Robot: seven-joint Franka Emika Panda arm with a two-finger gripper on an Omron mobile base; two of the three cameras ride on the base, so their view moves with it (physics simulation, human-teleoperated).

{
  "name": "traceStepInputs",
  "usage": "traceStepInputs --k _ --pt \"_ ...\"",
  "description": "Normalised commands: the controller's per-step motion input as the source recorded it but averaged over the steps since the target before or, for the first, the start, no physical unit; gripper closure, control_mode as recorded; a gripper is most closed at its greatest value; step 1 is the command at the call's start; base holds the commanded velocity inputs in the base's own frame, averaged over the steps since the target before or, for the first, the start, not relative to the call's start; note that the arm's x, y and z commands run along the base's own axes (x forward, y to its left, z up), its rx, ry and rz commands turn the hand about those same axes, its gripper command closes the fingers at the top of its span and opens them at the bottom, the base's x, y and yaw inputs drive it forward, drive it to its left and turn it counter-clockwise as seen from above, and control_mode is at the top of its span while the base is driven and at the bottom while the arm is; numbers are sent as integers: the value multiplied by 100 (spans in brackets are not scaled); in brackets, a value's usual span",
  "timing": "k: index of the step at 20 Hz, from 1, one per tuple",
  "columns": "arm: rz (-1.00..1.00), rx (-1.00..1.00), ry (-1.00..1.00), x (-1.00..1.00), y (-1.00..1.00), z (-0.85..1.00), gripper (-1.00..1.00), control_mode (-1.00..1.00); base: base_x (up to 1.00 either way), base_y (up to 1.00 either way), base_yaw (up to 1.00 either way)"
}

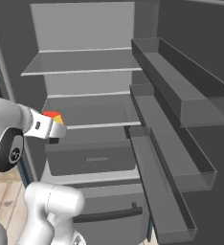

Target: Retrieve the sausage and cheese from the fridge and place them on the cutting board on the counter.

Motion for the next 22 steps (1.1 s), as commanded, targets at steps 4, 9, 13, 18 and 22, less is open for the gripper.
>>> traceStepInputs --k 4,9,13,18,22 --pt "0 2 17 -46 0 -86 100 -100 0 0 0" --pt "0 2 2 -14 0 -1 100 -100 0 0 0" --pt "0 0 0 0 0 0 100 -100 0 0 0" --pt "0 0 0 0 0 0 100 -100 0 0 0" --pt "0 0 0 0 0 0 100 -100 0 0 0"
